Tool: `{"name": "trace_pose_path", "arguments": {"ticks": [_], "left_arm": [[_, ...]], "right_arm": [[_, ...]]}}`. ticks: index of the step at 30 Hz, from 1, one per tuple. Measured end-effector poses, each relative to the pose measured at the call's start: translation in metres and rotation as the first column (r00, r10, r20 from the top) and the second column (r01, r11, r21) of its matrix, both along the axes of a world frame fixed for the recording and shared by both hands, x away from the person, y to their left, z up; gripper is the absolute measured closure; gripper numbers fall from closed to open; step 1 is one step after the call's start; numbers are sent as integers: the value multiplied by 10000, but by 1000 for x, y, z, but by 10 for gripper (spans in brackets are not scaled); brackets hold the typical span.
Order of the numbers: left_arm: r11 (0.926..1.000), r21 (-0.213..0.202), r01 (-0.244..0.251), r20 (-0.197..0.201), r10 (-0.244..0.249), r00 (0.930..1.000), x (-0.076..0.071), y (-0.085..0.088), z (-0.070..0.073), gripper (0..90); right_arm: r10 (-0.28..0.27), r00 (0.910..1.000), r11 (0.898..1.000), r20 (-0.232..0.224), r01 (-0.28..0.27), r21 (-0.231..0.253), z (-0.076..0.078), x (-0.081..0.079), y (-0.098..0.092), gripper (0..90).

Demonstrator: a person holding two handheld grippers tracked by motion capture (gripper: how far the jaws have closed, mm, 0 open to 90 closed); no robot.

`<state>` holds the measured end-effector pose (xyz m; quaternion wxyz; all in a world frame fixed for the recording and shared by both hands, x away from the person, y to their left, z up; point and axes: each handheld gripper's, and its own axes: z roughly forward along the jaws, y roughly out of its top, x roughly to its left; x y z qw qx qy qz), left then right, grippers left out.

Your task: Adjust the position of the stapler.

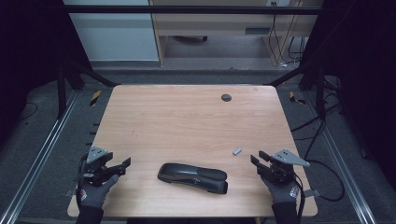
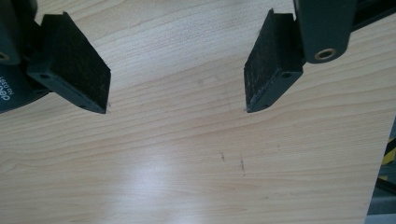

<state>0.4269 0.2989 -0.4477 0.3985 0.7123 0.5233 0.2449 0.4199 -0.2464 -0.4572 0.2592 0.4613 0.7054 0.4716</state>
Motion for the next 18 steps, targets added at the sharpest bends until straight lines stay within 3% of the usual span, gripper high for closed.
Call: {"name": "trace_pose_path", "arguments": {"ticks": [2,3,5,7,8,12,18], "left_arm": [[10000,-17,-17,87,18,10000,-2,1,1,266],[10000,-17,-17,87,18,10000,-2,1,1,276],[10000,-15,26,67,-25,10000,-2,2,0,289],[9999,77,65,-3,-65,10000,-2,2,-1,294],[9998,150,104,-42,-103,9999,-2,3,-1,295],[9995,259,161,0,-161,9999,-3,2,0,300],[9994,250,-219,682,201,9975,-10,-1,3,339]], "right_arm": [[193,9955,9997,927,-180,-158,-4,-6,2,617],[286,9942,9992,1035,-255,-311,-4,-7,3,620],[392,9969,9988,684,-370,-327,-3,-8,5,629],[509,9968,9985,622,-495,-238,-3,-9,7,641],[726,9968,9971,332,-718,-242,-3,-10,10,659],[1165,9931,9927,-129,-1169,-309,-2,-14,20,720],[1667,9847,9846,-512,-1690,-448,-5,-20,29,757]]}}
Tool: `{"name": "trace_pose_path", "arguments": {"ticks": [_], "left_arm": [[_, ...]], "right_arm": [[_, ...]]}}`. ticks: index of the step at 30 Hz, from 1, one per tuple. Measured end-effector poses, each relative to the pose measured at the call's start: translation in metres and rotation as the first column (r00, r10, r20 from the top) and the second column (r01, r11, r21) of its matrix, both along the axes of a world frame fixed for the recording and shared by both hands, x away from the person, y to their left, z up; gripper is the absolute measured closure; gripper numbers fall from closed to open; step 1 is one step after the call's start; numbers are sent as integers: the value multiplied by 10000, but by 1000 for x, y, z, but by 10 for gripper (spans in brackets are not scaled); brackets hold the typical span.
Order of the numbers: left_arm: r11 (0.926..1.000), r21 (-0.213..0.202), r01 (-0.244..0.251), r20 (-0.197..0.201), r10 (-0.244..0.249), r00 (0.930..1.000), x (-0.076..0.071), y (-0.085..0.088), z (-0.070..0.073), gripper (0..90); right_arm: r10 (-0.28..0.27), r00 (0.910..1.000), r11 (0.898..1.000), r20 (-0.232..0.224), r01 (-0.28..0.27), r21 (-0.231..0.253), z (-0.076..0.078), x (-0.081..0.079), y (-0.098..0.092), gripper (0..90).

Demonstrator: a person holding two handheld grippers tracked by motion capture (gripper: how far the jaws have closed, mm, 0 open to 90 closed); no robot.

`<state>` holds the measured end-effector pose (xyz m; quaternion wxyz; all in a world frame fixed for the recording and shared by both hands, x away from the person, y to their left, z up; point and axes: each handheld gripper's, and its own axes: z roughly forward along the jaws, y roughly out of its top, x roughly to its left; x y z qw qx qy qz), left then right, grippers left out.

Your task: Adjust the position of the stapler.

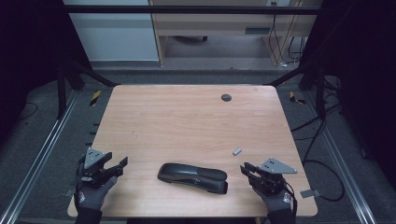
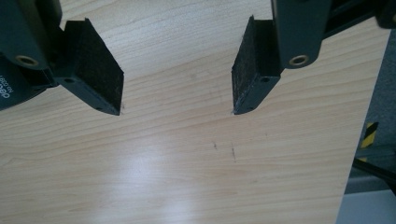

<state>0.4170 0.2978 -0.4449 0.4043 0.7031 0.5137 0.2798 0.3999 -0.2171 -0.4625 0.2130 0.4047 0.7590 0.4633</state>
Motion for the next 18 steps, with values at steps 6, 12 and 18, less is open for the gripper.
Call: {"name": "trace_pose_path", "arguments": {"ticks": [6,12,18], "left_arm": [[9999,-32,-124,225,124,9997,-4,-2,1,336],[10000,19,-4,210,3,9998,-4,-6,0,324],[10000,56,35,115,-36,9999,-3,-7,-2,313]], "right_arm": [[370,9988,9993,-311,-367,96,-2,-7,4,800],[719,9958,9974,-559,-719,29,-5,-9,10,863],[1215,9888,9924,-872,-1228,-101,-10,-11,19,900]]}}
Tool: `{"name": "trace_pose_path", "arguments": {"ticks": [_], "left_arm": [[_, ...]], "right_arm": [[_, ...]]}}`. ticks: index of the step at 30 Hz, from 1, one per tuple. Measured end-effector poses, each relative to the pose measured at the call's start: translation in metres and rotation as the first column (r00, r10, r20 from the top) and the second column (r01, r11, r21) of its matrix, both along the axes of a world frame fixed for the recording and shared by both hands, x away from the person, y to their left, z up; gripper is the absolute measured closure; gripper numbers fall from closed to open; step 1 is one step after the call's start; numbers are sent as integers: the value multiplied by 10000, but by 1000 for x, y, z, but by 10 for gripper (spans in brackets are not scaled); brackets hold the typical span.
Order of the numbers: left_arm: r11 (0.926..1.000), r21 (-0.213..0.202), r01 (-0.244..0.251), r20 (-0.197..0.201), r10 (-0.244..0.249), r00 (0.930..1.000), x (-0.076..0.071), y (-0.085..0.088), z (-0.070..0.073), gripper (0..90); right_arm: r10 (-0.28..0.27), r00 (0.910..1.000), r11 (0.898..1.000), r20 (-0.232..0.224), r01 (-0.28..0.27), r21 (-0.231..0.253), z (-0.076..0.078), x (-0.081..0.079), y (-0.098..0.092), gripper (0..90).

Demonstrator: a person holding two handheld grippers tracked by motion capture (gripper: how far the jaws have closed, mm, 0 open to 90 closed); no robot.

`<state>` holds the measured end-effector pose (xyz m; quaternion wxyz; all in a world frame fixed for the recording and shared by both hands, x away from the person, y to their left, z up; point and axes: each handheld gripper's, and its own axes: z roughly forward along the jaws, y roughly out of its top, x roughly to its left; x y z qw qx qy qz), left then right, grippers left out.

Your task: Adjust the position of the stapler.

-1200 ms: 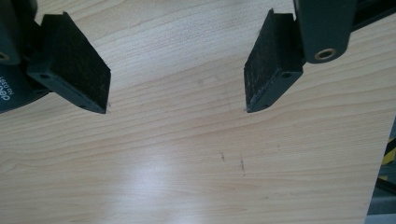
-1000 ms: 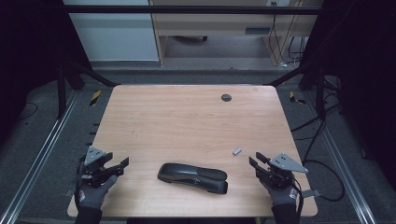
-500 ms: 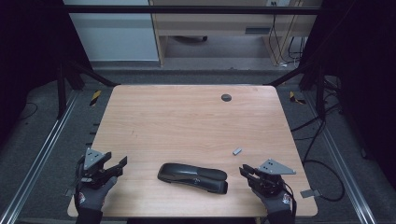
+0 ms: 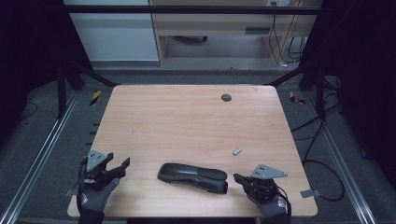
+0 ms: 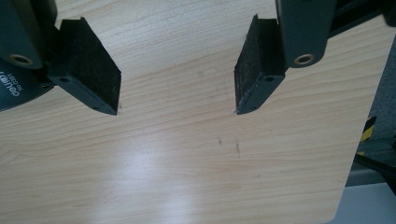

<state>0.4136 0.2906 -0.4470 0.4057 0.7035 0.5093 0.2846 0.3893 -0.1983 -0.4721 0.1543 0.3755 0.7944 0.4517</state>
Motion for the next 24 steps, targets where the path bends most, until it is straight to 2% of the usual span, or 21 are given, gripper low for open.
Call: {"name": "trace_pose_path", "arguments": {"ticks": [3,6,12,24], "left_arm": [[10000,-91,-8,-38,8,10000,0,-1,0,304],[10000,-41,49,-30,-49,10000,0,-3,0,293],[10000,12,68,-68,-67,10000,1,-4,0,290],[9997,229,84,-148,-80,9999,1,-7,0,285]], "right_arm": [[123,9998,9999,-165,-123,1,-2,-1,4,900],[485,9982,9988,-354,-488,-74,-6,-2,12,900],[878,9950,9961,-467,-880,-21,-9,-4,20,900],[1565,9834,9867,-913,-1598,-299,-19,-8,37,900]]}}
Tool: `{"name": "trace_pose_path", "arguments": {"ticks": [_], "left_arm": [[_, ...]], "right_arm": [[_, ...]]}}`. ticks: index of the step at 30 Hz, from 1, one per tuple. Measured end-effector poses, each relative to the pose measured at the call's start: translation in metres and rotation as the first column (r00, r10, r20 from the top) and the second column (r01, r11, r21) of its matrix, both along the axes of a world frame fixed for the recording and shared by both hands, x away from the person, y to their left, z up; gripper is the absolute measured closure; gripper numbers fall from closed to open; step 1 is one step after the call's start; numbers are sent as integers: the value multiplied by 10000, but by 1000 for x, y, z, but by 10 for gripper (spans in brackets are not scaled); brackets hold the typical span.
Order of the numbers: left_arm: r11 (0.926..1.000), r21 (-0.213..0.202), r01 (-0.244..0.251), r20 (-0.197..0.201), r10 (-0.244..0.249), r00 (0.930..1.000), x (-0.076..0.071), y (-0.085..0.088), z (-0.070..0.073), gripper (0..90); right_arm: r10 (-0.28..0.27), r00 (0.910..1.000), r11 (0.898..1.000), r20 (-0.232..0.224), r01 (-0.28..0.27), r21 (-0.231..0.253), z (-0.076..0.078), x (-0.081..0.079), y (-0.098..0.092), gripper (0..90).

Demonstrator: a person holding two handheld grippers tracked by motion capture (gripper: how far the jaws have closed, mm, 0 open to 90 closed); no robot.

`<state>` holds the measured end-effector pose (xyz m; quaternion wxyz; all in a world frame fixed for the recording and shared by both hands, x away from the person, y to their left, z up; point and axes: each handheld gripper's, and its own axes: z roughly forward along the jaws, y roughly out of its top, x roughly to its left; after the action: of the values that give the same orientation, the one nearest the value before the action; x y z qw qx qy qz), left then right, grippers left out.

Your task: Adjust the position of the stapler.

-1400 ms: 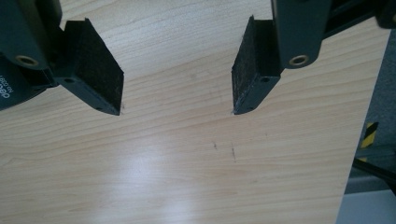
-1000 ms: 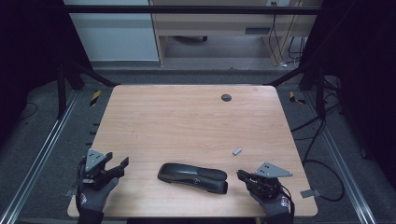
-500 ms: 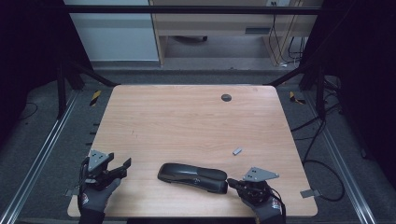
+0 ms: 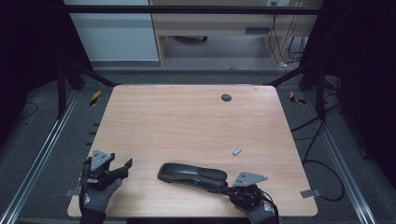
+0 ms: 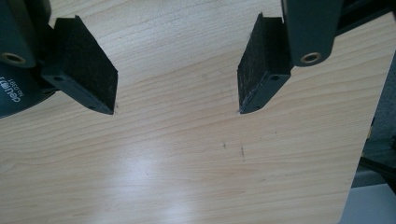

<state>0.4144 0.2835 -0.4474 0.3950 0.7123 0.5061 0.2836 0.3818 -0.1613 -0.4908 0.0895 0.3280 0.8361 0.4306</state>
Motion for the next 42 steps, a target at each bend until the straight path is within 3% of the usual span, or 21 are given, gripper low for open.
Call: {"name": "trace_pose_path", "arguments": {"ticks": [14,32,42], "left_arm": [[10000,78,-4,-99,5,10000,1,-2,-1,287],[9999,138,30,-111,-28,9999,1,-3,-1,290],[9998,145,127,-106,-126,9999,2,-4,-2,300]], "right_arm": [[385,9985,9985,-397,-400,-381,-6,0,7,900],[42,10000,9959,-56,-47,-899,-6,3,7,900],[-228,9996,9957,174,242,-895,-7,10,7,900]]}}
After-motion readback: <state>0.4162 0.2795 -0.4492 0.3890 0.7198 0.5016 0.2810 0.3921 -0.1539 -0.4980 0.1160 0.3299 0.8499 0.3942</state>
